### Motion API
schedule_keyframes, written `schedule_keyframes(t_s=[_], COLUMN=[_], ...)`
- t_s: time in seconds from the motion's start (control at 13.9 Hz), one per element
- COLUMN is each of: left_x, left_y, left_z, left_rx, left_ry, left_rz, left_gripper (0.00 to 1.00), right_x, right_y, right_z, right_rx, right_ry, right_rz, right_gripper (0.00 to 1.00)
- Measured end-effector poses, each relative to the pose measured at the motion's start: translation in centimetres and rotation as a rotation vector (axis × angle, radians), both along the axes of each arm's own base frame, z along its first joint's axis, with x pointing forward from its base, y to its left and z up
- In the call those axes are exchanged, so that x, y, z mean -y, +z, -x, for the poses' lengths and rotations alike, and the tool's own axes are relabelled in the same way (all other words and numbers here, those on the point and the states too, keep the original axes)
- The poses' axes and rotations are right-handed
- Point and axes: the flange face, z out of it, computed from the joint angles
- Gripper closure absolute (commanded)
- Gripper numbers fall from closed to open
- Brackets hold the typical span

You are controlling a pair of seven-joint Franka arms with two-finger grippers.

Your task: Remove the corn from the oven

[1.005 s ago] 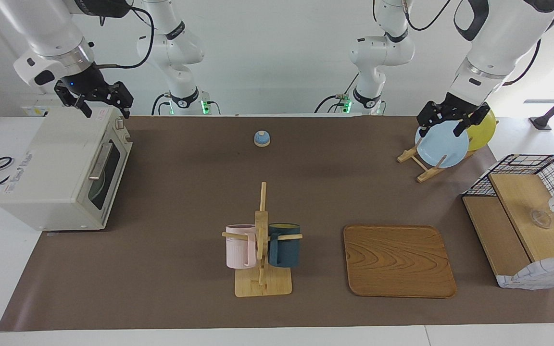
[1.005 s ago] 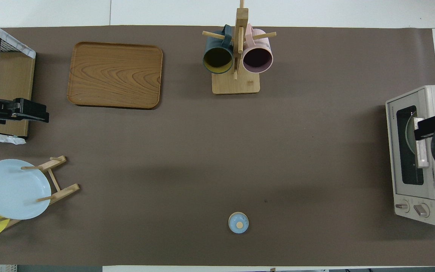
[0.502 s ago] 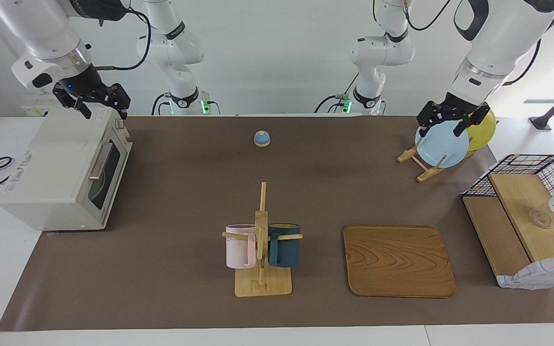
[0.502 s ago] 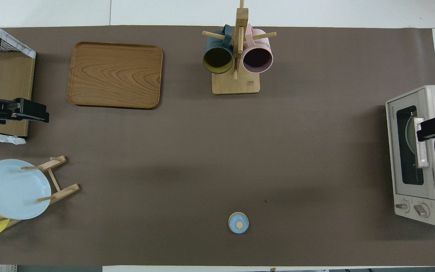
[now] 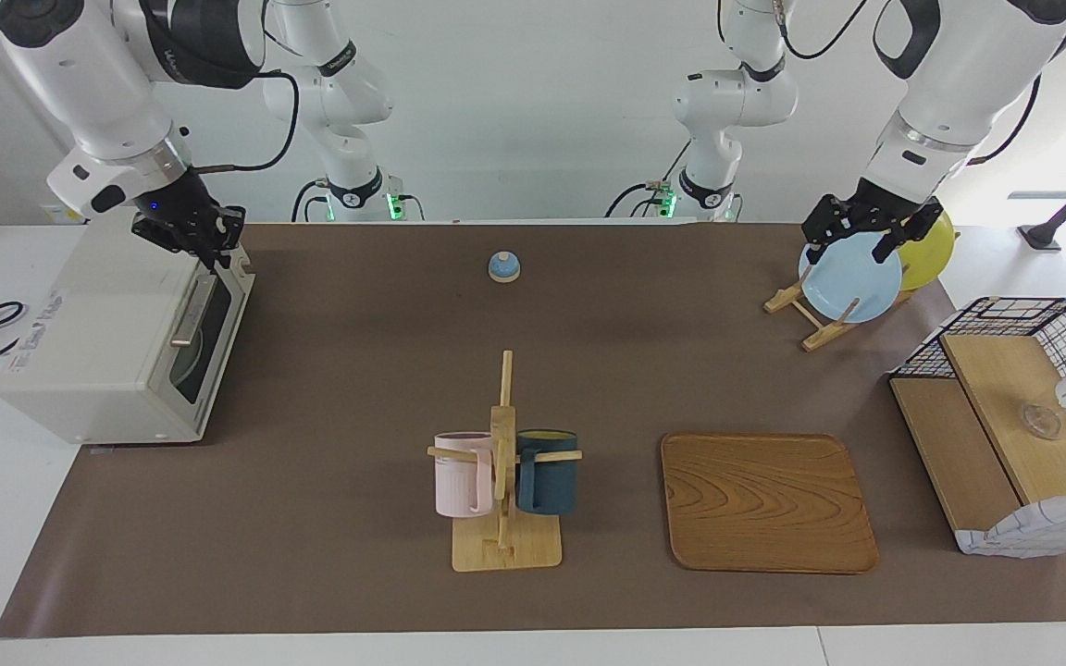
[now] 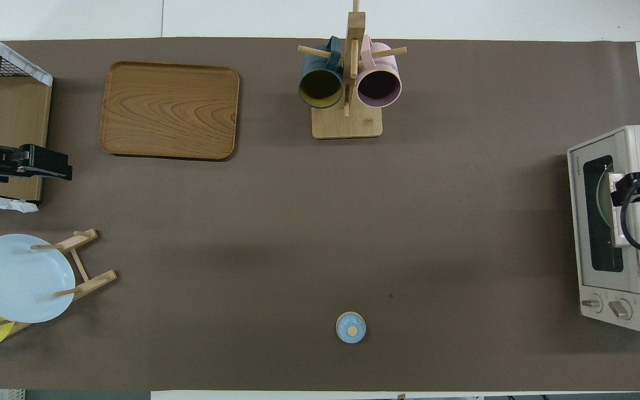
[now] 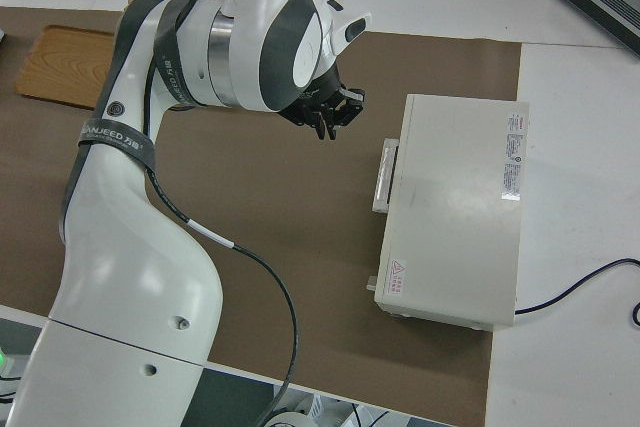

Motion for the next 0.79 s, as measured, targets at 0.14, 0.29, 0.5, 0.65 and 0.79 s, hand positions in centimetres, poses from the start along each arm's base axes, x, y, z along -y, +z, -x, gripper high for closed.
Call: schedule_keyframes(t_s=[0.14, 0.29, 0.5, 0.65, 0.79], left_x=[0.0, 0.0, 0.0, 0.0, 0.0], left_y=[0.0, 0.0, 0.0, 0.0, 0.0], left_z=[0.0, 0.0, 0.0, 0.0, 0.0], left_rx=[0.000, 0.000, 0.000, 0.000, 0.000], left_ry=[0.000, 0.000, 0.000, 0.000, 0.000], left_rz=[0.000, 0.000, 0.000, 0.000, 0.000], left_gripper=[0.00, 0.00, 0.00, 0.00, 0.00], right_x=[0.5, 1.0, 1.5, 2.4, 3.3], right_y=[-2.2, -4.1, -6.2, -8.0, -9.0], right_z=[0.5, 1.2, 2.0, 2.4, 2.8], right_rx=[-0.014, -0.046, -0.083, -0.092, -0.107], right_ry=[0.040, 0.071, 0.084, 0.078, 0.075], right_rz=[0.053, 0.123, 0.158, 0.165, 0.182], right_gripper=[1.00, 1.00, 1.00, 1.00, 1.00])
